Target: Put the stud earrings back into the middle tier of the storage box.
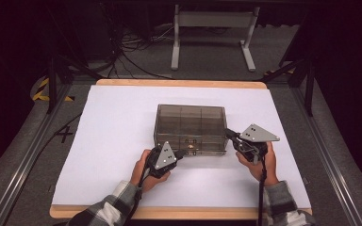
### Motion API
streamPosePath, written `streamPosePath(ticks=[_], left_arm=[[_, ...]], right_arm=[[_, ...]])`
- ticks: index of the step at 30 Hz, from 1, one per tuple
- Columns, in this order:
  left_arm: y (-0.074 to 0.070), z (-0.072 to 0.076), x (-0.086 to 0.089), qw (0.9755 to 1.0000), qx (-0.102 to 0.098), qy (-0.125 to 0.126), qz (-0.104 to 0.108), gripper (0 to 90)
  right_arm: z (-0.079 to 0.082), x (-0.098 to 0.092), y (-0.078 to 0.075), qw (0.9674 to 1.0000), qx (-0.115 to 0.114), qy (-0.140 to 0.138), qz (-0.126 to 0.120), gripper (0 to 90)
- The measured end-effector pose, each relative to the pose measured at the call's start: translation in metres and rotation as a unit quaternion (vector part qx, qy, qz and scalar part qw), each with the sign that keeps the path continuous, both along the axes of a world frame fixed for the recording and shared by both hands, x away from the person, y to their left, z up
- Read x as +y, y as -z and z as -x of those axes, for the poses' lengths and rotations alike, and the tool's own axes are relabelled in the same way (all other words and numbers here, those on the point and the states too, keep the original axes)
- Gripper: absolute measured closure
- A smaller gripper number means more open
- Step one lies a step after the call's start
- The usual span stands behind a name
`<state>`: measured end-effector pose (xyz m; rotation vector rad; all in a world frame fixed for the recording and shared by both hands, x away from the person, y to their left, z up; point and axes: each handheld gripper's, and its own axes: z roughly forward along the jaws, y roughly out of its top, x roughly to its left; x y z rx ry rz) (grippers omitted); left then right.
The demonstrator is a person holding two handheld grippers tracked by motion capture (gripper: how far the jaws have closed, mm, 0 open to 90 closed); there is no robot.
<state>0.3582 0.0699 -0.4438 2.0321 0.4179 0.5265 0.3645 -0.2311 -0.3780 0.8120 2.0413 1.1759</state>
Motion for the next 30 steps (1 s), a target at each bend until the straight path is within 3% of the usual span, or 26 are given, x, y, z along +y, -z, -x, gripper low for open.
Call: streamPosePath(ticks=[8,22,30], left_arm=[[0.001,-0.005,-0.002,0.9999,-0.004,-0.009,0.009,89.7],[0.004,-0.014,-0.005,0.9994,0.000,-0.033,0.008,89.7],[0.004,-0.016,-0.005,0.9994,-0.002,-0.035,0.005,89.7]], right_arm=[[0.000,0.000,0.000,1.0000,0.000,-0.001,0.000,90.0],[0.000,0.000,0.000,1.0000,-0.001,-0.001,0.000,90.0],[0.000,0.000,0.000,1.0000,-0.001,-0.001,0.000,90.0]])
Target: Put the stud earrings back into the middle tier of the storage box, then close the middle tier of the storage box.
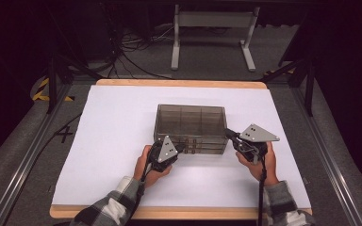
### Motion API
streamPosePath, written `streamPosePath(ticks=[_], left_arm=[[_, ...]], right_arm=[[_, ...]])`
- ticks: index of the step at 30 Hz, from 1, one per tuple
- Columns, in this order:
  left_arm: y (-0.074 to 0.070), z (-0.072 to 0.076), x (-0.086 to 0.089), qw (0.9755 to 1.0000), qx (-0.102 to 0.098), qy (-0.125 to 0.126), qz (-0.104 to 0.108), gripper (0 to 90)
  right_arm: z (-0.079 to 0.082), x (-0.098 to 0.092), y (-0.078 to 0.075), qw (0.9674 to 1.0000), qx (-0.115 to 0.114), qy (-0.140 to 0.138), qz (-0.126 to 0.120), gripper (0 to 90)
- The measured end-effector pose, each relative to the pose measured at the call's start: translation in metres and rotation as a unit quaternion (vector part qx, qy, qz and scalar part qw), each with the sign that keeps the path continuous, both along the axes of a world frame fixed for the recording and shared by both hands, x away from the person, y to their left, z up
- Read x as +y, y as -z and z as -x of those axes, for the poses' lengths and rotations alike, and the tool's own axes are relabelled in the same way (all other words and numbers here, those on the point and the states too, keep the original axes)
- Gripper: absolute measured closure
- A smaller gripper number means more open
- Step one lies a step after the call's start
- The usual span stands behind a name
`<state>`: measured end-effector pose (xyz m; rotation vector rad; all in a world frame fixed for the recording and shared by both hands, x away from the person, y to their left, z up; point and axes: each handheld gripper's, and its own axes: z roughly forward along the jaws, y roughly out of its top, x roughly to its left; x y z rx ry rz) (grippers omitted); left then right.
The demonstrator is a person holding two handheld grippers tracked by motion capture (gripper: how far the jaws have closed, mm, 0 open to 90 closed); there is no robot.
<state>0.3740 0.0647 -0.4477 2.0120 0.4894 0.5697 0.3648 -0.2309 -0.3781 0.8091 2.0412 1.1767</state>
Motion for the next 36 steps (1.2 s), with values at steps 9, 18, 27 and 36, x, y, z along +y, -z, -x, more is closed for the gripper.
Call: streamPosePath(ticks=[9,18,27,36], left_arm=[[-0.0001,-0.0022,0.0016,0.9999,0.006,0.008,-0.001,89.7],[-0.0006,-0.0025,0.0019,0.9999,0.006,0.009,-0.009,89.7],[0.0002,-0.0018,0.0017,0.9998,0.005,0.006,-0.017,89.3],[0.0010,-0.0007,0.0012,0.9996,0.001,0.009,-0.026,89.3]], right_arm=[[-0.0003,0.0004,-0.0002,1.0000,-0.001,0.000,0.002,90.0],[0.0004,0.0018,-0.0002,0.9999,-0.005,0.002,0.009,90.0],[0.0007,0.0028,-0.0009,0.9998,-0.007,0.003,0.017,90.0],[0.0017,0.0043,-0.0007,0.9996,-0.012,0.005,0.024,90.0]])
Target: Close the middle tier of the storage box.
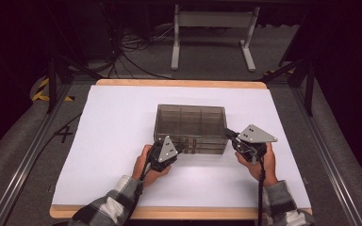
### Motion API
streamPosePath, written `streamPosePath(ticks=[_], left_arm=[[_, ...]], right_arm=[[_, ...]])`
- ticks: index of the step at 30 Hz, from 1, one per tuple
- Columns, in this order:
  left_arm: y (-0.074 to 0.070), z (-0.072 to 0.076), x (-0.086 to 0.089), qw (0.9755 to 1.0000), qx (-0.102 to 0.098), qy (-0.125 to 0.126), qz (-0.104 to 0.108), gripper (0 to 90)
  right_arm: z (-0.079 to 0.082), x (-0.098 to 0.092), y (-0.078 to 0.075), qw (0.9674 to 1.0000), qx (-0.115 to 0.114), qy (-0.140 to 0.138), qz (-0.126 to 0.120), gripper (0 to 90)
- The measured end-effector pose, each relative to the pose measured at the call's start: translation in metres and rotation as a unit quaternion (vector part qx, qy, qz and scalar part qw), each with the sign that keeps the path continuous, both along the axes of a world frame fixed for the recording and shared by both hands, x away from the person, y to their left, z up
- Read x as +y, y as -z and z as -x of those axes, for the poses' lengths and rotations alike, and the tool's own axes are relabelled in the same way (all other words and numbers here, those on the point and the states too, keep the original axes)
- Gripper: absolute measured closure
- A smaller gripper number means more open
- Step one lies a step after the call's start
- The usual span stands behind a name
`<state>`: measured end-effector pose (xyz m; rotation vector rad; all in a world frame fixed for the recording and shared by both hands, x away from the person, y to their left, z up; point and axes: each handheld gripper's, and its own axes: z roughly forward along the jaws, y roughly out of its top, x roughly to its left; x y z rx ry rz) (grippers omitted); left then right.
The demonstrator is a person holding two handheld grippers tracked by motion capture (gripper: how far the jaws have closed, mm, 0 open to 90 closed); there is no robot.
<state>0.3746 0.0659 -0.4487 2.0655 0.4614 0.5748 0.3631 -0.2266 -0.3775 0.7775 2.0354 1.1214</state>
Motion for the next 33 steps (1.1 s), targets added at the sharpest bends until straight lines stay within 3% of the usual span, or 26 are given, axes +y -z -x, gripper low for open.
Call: streamPosePath(ticks=[8,13,20,33], left_arm=[[-0.002,0.003,0.001,1.0000,-0.003,-0.003,-0.006,89.3],[-0.002,0.000,0.004,1.0000,-0.003,-0.007,-0.001,89.1],[-0.003,0.001,0.005,1.0000,-0.005,-0.006,-0.004,89.0],[-0.010,0.007,0.008,0.9998,-0.020,0.001,-0.010,88.1]], right_arm=[[0.005,0.006,-0.001,0.9992,-0.016,0.009,0.034,90.0],[0.005,0.003,-0.002,0.9999,-0.002,0.002,0.016,89.8],[0.006,0.006,-0.004,0.9994,-0.006,0.003,0.035,89.3],[0.016,0.007,-0.007,0.9990,-0.001,-0.011,0.043,85.7]])
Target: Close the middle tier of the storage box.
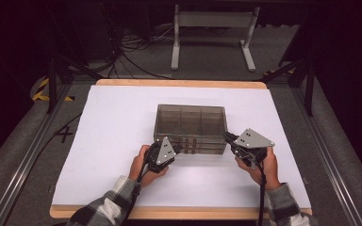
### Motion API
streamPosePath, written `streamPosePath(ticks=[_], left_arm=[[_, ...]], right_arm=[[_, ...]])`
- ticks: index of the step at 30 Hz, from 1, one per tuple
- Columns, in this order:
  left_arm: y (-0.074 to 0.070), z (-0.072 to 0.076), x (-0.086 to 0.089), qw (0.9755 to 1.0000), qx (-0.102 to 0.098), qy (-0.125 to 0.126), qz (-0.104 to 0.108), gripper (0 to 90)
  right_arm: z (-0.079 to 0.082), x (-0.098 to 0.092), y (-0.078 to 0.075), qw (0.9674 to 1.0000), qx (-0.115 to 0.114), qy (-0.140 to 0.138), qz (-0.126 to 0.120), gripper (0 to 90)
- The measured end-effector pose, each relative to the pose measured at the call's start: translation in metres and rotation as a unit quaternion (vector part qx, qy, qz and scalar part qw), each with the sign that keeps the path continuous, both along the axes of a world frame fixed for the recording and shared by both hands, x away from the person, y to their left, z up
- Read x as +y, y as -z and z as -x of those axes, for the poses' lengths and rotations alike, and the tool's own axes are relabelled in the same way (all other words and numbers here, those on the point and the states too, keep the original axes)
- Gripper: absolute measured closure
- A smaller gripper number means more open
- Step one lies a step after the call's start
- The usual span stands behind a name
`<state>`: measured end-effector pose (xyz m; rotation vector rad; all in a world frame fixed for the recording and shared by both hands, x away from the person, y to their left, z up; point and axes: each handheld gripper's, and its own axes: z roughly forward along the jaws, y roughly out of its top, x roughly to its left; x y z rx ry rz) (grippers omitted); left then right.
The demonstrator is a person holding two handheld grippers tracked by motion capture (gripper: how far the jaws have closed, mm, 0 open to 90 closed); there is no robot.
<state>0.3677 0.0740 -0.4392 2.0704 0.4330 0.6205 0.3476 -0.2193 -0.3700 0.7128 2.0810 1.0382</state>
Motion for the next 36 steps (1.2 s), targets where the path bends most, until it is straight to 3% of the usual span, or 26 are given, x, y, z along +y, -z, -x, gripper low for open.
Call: streamPosePath(ticks=[19,36], left_arm=[[-0.011,0.016,0.019,0.9998,-0.010,0.001,-0.015,85.3],[-0.019,0.027,0.050,0.9994,-0.019,-0.019,-0.024,81.6]], right_arm=[[0.023,0.001,0.006,0.9991,0.005,-0.033,0.025,79.4],[0.037,-0.021,0.020,0.9989,0.018,-0.025,0.035,73.9]])
